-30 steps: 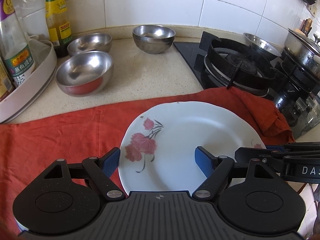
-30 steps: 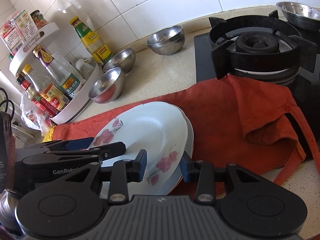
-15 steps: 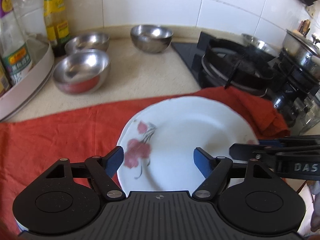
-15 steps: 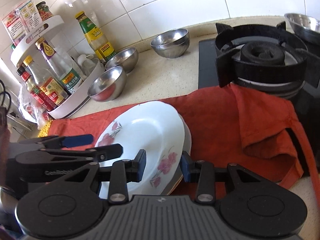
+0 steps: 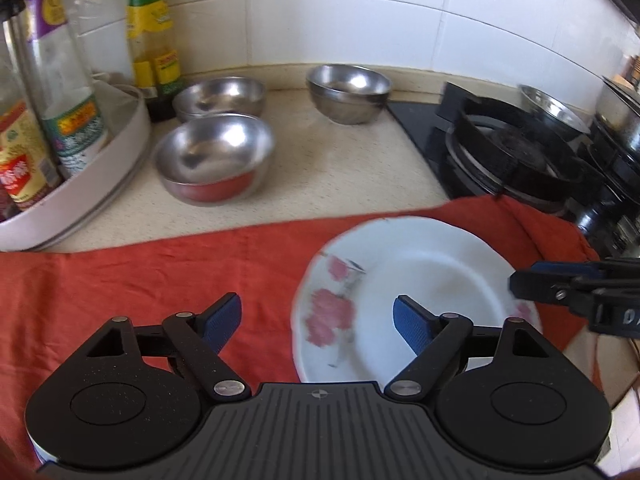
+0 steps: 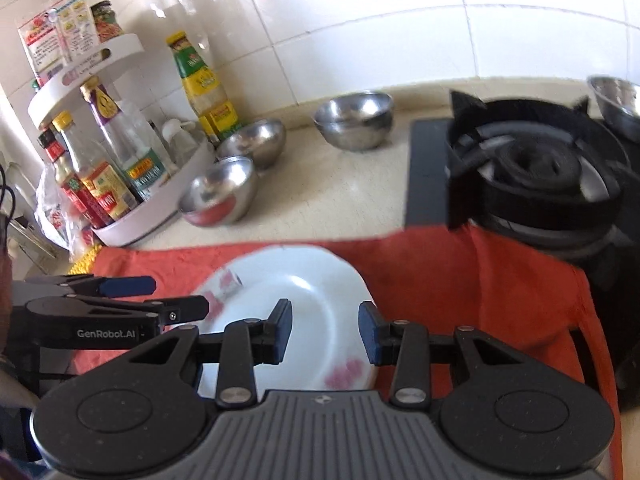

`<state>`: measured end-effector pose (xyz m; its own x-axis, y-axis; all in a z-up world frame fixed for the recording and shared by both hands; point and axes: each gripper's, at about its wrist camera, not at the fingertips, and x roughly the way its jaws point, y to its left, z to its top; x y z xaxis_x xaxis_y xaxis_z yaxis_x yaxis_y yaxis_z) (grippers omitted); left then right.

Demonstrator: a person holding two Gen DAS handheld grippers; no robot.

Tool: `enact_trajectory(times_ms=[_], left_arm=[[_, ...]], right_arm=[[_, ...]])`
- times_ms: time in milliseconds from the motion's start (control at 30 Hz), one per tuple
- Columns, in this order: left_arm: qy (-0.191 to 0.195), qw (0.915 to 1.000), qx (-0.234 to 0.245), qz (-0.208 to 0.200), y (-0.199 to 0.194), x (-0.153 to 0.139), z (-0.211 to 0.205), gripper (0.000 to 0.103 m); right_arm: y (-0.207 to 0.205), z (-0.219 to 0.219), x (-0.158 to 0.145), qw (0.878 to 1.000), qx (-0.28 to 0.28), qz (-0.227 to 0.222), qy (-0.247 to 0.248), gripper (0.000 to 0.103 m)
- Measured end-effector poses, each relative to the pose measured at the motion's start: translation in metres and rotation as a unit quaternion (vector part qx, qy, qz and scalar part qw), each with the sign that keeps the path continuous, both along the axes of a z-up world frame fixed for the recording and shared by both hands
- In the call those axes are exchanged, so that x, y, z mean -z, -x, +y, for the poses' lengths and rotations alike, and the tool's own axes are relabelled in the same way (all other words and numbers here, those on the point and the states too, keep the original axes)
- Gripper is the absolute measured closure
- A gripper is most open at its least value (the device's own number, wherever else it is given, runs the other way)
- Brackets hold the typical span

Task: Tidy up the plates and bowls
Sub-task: 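Lower the small pink-flower plate onto the plate stack and open both tools, then move both tools over to the stainless-steel bowls beside the bottles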

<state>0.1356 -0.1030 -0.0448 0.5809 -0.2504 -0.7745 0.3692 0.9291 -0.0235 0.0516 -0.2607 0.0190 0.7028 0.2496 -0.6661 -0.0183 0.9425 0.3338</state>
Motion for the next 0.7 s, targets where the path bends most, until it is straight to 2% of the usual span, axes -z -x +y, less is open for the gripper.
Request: enact_trajectory(times_ms=[200,433,700], left_arm=[[-0.001,0.9990,-0.044,-0.001,-0.022,-0.008,0.029,0.013],[0.001,0.9968,-0.077,-0.022,-0.054,-0.025,0.055,0.009],[0.009,0.9952,-0.095,-0.022,-0.112,-0.025,0.064,0.010]], right_arm=[[-0.033,0.021,-0.006,0.999,-0.037,0.006,-0.008,0.063],[-0.083,0.049,-0.019,0.997,-0.072,0.002,-0.005,0.063],[-0.166,0.069,-0.016,0.996,-0.070,0.043,-0.033,0.063]])
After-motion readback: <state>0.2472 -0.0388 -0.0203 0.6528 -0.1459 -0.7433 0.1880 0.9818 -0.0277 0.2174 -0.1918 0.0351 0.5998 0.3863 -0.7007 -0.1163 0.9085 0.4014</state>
